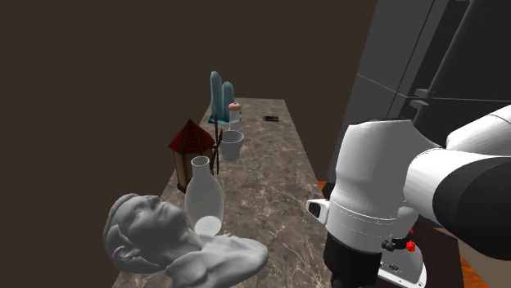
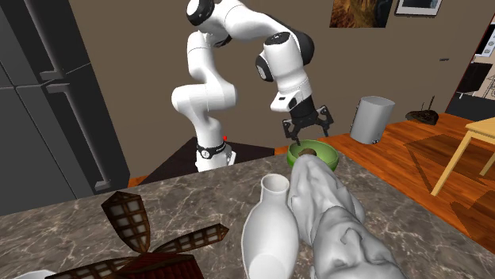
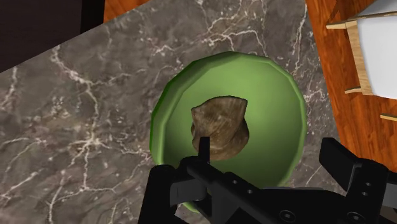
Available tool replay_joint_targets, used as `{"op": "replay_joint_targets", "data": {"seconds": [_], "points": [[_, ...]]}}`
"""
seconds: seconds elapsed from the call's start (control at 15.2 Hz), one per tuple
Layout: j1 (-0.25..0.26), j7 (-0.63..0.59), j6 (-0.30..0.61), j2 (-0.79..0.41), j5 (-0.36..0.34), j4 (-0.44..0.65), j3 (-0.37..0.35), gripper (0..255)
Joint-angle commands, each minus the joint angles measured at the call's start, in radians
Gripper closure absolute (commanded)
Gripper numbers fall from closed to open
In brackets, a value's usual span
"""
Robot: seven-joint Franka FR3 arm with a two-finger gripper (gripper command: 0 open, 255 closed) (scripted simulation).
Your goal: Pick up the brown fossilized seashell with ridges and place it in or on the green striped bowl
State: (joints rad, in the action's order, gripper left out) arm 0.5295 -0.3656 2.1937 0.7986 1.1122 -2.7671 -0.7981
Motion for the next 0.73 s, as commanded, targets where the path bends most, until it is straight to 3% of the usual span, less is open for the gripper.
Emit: {"op": "replay_joint_targets", "data": {"seconds": [0.0,0.13,0.66], "points": [[0.007,-0.020,-0.065,0.053,-0.046,0.003,0.055,0],[0.009,-0.039,-0.135,0.103,-0.099,0.014,0.116,0],[0.009,-0.039,-0.135,0.104,-0.099,0.014,0.116,0]]}}
